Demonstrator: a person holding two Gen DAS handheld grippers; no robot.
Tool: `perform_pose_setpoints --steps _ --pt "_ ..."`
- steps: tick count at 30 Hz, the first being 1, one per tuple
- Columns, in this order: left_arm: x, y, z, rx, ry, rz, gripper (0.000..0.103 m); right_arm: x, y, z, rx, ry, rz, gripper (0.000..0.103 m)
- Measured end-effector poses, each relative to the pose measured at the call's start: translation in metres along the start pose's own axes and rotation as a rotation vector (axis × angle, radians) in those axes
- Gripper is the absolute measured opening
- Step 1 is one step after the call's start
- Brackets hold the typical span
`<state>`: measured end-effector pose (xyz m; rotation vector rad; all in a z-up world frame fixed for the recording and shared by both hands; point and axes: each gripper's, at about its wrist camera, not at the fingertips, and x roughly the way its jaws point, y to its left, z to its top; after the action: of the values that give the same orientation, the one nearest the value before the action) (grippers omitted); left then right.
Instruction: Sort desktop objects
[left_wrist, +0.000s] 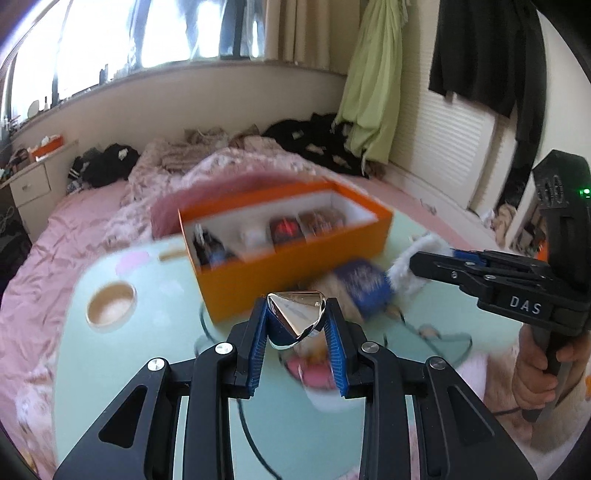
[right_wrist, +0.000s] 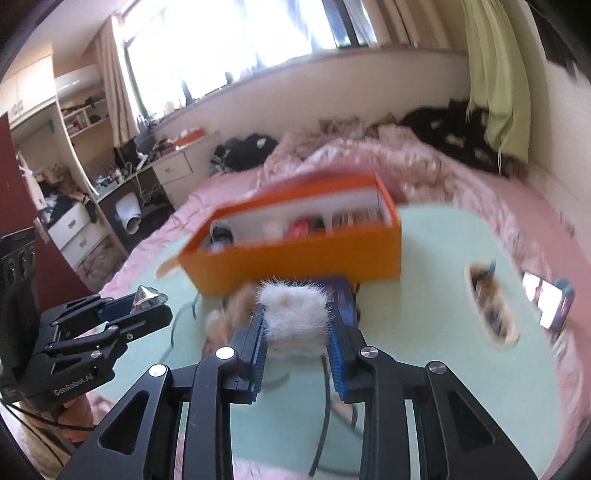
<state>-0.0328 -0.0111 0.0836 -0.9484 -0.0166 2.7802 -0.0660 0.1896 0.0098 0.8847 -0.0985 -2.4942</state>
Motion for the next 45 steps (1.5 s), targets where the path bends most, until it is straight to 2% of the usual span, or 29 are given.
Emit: perform_pose_setpoints --steps 6,8,9,10,12,14,16,18,20,27,29,31,33,35,36,37,40,45 --pt "0.033 0.022 0.053 -0.055 -0.015 0.049 0.031 0.033 0.008 0.061 -0.062 -0.032 -0.042 0.029" --pt "0.057 0.030 0.065 -0.075 0.024 0.051 0.032 0.056 0.003 0.073 -0.065 -0.001 -0.047 0.029" --pt "0.068 0.032 0.066 -0.080 0.057 0.045 0.034 0.069 -0.003 0.075 -0.051 0.021 -0.041 0.032" --pt "0.080 0.035 0.065 -0.085 0.095 0.041 0.036 0.077 -0.008 0.077 -0.036 0.040 -0.039 0.042" --pt "0.099 0.037 0.057 -0.086 0.152 0.067 0.040 0.096 -0.022 0.075 0.018 0.092 -0.048 0.055" --pt "0.108 0.037 0.046 -0.087 0.164 0.094 0.045 0.112 -0.034 0.066 0.053 0.150 -0.065 0.055" --pt "0.102 0.037 0.042 -0.075 0.117 0.103 0.048 0.112 -0.031 0.063 0.001 0.136 -0.122 0.059" --pt "0.101 0.035 0.042 -0.061 0.115 0.123 0.056 0.111 -0.022 0.056 -0.066 0.144 -0.179 0.059" --pt "0.102 0.038 0.043 -0.056 0.115 0.129 0.058 0.106 -0.018 0.051 -0.085 0.137 -0.203 0.059" --pt "0.101 0.034 0.042 -0.034 0.096 0.137 0.060 0.096 -0.018 0.044 -0.067 0.124 -0.199 0.059" --pt "0.096 0.035 0.041 -0.052 0.076 0.112 0.060 0.096 -0.018 0.042 -0.073 0.117 -0.193 0.059" --pt "0.086 0.033 0.039 -0.062 0.047 0.084 0.060 0.090 -0.017 0.041 -0.064 0.097 -0.168 0.059" --pt "0.068 0.028 0.036 -0.047 0.021 0.076 0.062 0.069 -0.009 0.035 -0.088 0.038 -0.153 0.059" --pt "0.052 0.019 0.031 -0.021 0.012 0.074 0.067 0.049 0.003 0.024 -0.132 0.010 -0.147 0.069" --pt "0.045 0.015 0.027 -0.017 0.008 0.069 0.067 0.044 0.007 0.020 -0.146 0.013 -0.141 0.083" --pt "0.037 0.013 0.023 -0.017 0.002 0.055 0.067 0.038 0.011 0.013 -0.164 0.023 -0.134 0.089" --pt "0.020 0.001 0.001 -0.004 0.026 0.022 0.067 0.025 0.019 -0.013 -0.210 0.077 -0.131 0.089" --pt "0.023 -0.006 -0.041 -0.020 0.133 0.050 0.067 0.011 0.020 -0.060 -0.236 0.122 -0.159 0.089"
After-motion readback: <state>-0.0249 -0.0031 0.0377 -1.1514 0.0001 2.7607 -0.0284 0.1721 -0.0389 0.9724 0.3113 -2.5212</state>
